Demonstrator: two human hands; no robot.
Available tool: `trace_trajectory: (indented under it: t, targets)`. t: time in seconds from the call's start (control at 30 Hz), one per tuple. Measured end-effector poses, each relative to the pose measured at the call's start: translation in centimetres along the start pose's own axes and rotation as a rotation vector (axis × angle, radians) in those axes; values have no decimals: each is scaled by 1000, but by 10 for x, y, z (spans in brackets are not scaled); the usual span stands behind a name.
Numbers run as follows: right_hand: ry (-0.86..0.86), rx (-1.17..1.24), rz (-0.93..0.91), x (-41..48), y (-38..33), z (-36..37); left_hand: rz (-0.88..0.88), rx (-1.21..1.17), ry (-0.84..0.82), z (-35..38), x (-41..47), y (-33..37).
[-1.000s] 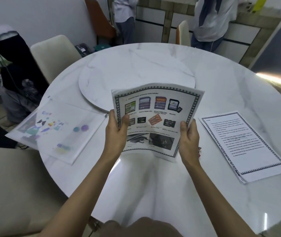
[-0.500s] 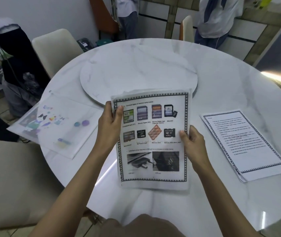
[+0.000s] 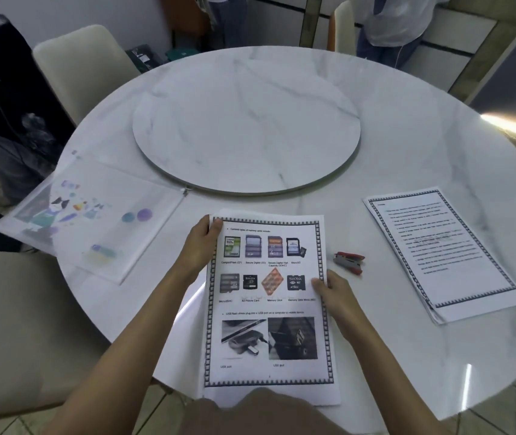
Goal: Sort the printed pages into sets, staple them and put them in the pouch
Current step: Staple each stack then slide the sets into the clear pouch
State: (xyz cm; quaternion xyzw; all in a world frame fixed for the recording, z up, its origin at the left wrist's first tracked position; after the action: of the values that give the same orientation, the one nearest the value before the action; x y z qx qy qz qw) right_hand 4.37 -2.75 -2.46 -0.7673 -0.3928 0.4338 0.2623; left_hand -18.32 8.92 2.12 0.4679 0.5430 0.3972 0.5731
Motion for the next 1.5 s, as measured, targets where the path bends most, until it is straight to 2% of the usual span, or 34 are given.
trace_trajectory:
  t: [0.13,0.33,0.43,0.6,0.8,0.9,0.97,1.07,1.17,1.33,1.5]
  targets:
    - [38,-263,-10,6,4,-3,-80,128,-2,-1,8,-22]
    - [291,-628,-335,22,-7,-36,-135,361,4,-4,16,-45]
    - [382,-820,-374,37,-3,-55,-110,410,20,-6,21,-48]
    - [210,-1045,-225,58,11,-70,-81,446,38,-10,26,-51]
    - [123,-1034,-209,61,11,-71,-50,410,71,-19,27,-48]
    - [80,-790,-194,55,1,-71,-81,352,131,-27,29,-48]
    - [21,-472,-155,48,-7,-67,-90,303,157,-31,30,-49]
    - [-181,166,-115,40,-19,-49,-88,284,166,-35,31,-49]
    - [-336,510,-77,46,-26,-27,-76,280,171,-36,32,-51]
    - [-407,721,-38,55,-41,2,-57,224,169,-36,35,-48]
    - [-335,617,-99,65,-64,18,-37,183,180,-37,40,-43]
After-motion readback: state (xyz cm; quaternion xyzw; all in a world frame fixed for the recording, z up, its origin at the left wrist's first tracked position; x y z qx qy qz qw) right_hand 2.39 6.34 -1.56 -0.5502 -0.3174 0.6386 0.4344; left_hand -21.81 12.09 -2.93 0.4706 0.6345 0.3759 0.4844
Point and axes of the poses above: each hand's wrist, its own x-axis towards the middle knuckle, its own z-axis out of the palm, y = z × x, the point moved 4 cm from there along x, towards the middle knuckle, and after that the axes turned 14 degrees about -x, right-handed, at the moved point
